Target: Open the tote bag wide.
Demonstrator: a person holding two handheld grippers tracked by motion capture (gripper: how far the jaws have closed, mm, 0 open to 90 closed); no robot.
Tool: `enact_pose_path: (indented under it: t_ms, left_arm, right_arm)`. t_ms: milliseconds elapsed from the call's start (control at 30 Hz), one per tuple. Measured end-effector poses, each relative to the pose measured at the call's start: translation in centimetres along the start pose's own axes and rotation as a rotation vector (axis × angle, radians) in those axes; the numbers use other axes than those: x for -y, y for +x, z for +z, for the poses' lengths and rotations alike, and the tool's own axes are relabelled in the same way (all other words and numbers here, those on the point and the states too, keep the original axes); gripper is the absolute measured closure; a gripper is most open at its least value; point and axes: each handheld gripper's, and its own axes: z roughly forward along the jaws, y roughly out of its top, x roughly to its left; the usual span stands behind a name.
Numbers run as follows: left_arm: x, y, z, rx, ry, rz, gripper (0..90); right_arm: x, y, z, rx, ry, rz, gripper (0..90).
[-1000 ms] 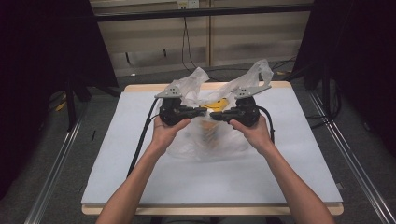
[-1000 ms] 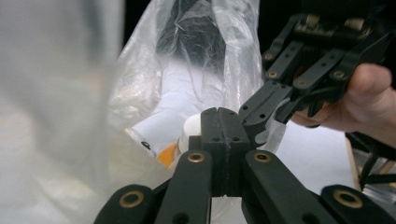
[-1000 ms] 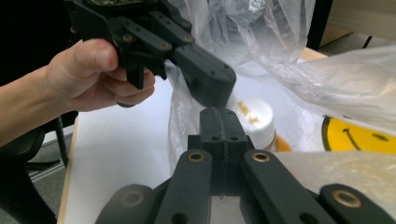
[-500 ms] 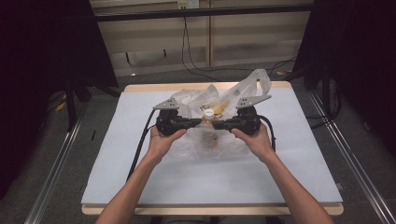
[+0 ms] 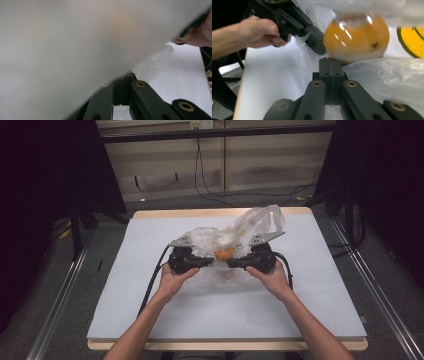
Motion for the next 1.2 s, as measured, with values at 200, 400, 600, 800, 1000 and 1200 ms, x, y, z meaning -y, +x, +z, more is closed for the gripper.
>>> enact_pose_path:
  t_ms: [200,400,600,800,1000,1200]
  left_arm:
    - [0.9,0.3,0.8,-0.008,0.045,-0.005,90.0]
    - [1.9,1.1,1.4,-0.017,0.075,-0.024,90.0]
    - [2.9,1.9,2.2,-0.023,0.126,-0.039,90.0]
    - [3.6,2.3,2.6,-0.027,0.171,-0.045,90.0]
    - [4.3,2.2,2.8,-0.026,0.188,-0.044,90.0]
    - [4.5,1.6,2.6,-0.031,0.195,-0.034,90.0]
  right_arm:
    - [1.6,-1.1,0.7,0.021,0.021,0.036,90.0]
    - [2.6,-1.5,1.4,0.041,0.057,0.043,90.0]
    - [3.8,-2.0,2.4,0.044,0.101,0.046,90.0]
    - [4.9,-2.6,3.2,0.057,0.152,0.055,90.0]
    - [5.4,-2.4,3.8,0.061,0.199,0.041,90.0]
    - [5.3,-2.2,3.9,0.074,0.217,0.037,90.0]
